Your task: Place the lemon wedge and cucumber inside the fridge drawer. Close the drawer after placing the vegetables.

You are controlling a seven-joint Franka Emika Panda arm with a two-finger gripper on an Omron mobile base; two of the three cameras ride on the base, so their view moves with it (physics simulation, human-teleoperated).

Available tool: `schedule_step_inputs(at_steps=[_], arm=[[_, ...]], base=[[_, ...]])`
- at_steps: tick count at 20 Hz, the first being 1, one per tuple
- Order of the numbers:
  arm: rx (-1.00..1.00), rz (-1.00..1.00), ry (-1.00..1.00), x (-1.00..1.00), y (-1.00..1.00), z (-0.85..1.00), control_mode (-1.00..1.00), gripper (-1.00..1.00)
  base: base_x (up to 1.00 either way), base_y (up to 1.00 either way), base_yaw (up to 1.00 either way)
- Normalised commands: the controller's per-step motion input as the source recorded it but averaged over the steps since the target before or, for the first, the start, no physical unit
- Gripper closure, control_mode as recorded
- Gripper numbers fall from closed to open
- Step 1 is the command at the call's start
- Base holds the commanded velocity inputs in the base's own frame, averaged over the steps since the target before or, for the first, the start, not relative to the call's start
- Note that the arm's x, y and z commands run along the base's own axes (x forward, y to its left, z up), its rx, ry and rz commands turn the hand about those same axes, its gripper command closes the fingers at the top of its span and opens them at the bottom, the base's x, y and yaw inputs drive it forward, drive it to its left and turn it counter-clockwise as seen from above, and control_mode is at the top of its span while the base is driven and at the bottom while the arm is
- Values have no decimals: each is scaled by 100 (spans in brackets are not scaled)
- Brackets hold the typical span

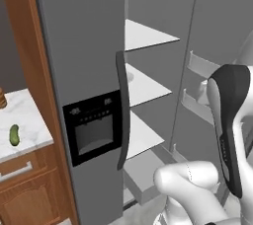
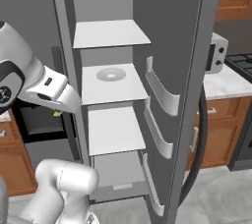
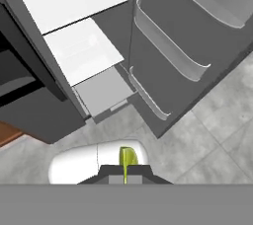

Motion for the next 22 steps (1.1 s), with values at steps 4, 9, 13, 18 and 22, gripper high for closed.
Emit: schedule_step_inputs(at_steps=[4, 9, 13, 18, 22], arm=[[0, 0, 0, 0, 0, 0, 100, 100], [0, 0, 0, 0, 0, 0, 100, 100], [0, 0, 0, 0, 0, 0, 100, 100], [0, 0, 0, 0, 0, 0, 100, 100], [0, 0, 0, 0, 0, 0, 100, 100]], base=[[50, 0, -2], [-31, 0, -2], [-14, 34, -13], [0, 46, -17], [-2, 3, -11]])
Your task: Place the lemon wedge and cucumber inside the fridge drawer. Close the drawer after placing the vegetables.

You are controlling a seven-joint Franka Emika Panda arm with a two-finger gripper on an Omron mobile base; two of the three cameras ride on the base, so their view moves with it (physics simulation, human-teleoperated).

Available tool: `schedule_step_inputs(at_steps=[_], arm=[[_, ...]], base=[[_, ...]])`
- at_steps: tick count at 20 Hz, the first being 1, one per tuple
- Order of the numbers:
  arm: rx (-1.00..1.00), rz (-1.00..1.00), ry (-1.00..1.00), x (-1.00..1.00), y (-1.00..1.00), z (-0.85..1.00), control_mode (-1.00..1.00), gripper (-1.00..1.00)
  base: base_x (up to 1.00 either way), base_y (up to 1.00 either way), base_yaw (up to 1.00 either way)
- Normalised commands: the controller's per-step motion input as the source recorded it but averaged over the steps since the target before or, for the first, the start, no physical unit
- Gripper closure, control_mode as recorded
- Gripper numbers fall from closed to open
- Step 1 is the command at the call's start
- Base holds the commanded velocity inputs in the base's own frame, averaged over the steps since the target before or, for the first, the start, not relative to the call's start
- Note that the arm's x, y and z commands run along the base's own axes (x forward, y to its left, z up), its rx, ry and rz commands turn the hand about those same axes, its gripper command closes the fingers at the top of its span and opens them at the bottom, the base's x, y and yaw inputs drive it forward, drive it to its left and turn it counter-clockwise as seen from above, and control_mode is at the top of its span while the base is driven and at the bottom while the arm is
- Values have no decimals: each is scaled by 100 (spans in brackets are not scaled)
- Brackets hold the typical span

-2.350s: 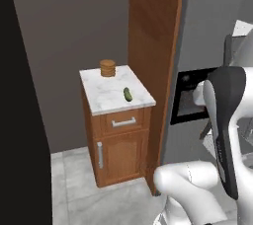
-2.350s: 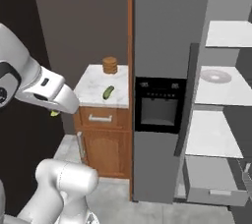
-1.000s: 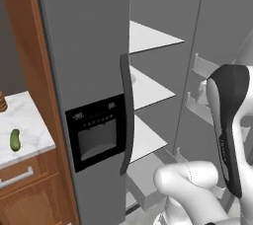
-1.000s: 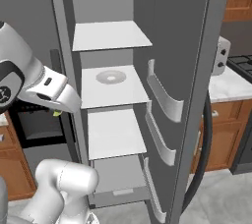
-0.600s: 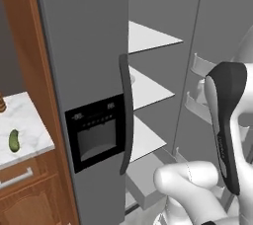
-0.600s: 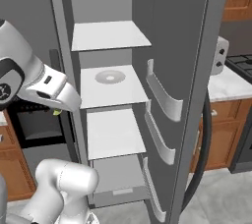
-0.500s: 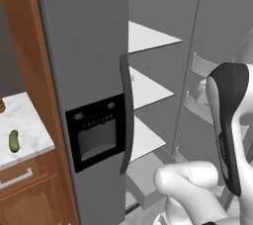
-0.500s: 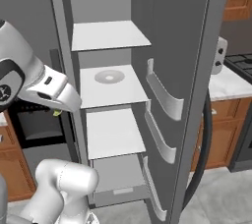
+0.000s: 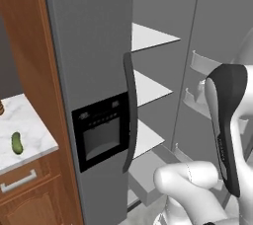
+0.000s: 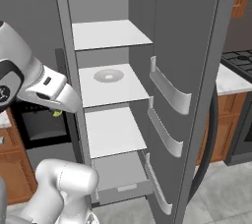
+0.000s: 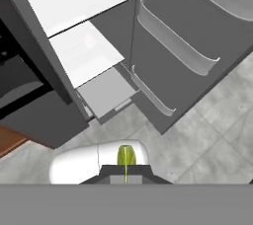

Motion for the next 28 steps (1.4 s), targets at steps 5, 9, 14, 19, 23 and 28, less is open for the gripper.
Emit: schedule_step_inputs(at_steps=[5, 9, 14, 19, 23, 28], arm=[[3, -6, -1, 26, -7, -61, -100, 100], [3, -1, 0, 69, -3, -100, -100, 100], [6, 0, 0, 73, -15, -98, -100, 100], [5, 0, 0, 79, -35, -88, -100, 100], [4, 0, 0, 75, -45, -78, -100, 100], [3, 0, 0, 77, -29, -84, -100, 100]], base=[[0, 0, -2], [0, 0, 0], [0, 0, 0], [0, 0, 0], [0, 0, 0], [0, 0, 0]])
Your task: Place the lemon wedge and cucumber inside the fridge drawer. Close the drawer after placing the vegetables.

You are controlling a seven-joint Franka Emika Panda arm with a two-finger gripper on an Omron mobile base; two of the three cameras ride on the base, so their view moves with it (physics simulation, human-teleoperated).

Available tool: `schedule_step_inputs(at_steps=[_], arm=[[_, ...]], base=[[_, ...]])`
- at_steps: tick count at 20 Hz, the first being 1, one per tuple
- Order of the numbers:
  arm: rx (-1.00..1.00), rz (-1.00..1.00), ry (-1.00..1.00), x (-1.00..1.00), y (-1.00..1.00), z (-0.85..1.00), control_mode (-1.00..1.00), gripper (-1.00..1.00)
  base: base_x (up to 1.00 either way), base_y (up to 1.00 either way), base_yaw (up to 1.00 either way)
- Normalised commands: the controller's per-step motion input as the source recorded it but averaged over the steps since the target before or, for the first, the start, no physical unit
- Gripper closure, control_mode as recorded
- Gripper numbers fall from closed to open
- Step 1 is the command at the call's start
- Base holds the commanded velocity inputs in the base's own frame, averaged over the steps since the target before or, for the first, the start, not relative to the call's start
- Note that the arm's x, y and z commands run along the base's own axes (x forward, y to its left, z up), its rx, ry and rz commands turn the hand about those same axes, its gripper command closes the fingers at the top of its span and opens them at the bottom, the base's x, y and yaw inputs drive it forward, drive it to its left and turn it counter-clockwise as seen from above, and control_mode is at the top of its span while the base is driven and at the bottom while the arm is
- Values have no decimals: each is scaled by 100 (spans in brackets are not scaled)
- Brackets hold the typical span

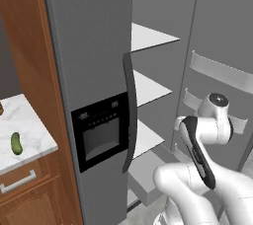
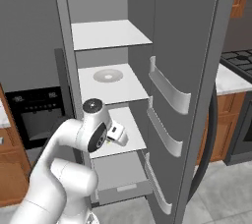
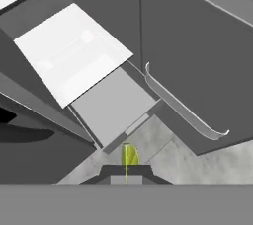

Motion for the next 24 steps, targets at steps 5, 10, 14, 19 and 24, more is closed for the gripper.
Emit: schedule_step_inputs(at_steps=[5, 10, 14, 19, 24], arm=[[0, 0, 3, 93, -1, -92, -100, 100], [0, 0, 13, 83, 0, -87, -100, 100], [0, 0, 21, 87, 8, -87, -100, 100], [-1, 0, 19, 76, 17, -91, -100, 100], [0, 0, 3, 19, 0, -83, -100, 100]], base=[[0, 0, 0], [0, 0, 0], [0, 0, 0], [0, 0, 0], [0, 0, 0]])
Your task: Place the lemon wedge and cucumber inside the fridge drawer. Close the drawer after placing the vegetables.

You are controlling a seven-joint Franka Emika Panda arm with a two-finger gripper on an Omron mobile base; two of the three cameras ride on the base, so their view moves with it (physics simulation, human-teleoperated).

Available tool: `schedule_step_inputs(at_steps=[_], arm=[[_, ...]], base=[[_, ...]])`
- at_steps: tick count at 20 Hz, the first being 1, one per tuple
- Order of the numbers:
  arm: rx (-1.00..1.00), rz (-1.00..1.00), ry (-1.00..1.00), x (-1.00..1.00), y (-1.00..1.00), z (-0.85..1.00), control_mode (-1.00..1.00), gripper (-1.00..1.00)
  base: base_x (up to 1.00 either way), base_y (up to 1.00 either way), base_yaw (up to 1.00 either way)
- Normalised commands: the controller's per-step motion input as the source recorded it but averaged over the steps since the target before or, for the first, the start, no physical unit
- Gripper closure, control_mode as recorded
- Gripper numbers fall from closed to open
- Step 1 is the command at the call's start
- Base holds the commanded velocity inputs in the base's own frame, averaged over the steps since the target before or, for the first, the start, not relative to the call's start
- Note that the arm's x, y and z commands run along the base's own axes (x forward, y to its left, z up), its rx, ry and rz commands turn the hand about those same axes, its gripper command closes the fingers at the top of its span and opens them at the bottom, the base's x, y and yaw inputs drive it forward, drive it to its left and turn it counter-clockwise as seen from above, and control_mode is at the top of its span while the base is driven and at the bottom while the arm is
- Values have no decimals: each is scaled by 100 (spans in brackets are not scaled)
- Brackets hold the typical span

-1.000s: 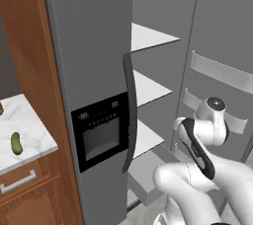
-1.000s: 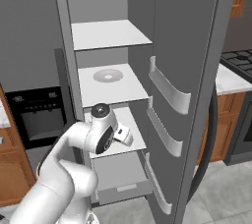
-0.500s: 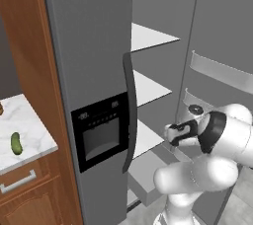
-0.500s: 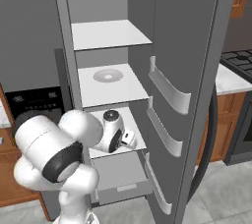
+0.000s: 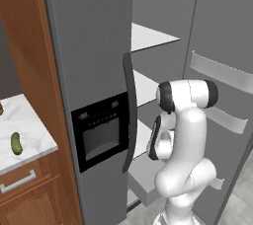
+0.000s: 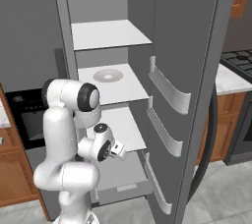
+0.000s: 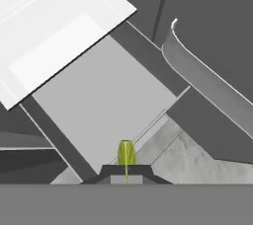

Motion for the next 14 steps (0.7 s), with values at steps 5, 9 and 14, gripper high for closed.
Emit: schedule_step_inputs(at_steps=[5, 9, 14], arm=[[2, 0, 0, 16, -4, -66, -100, 100], [10, 0, 0, 51, -35, -7, -100, 100], [15, 0, 0, 57, -57, -1, -100, 100]], base=[[0, 0, 0], [0, 0, 0], [0, 0, 0]])
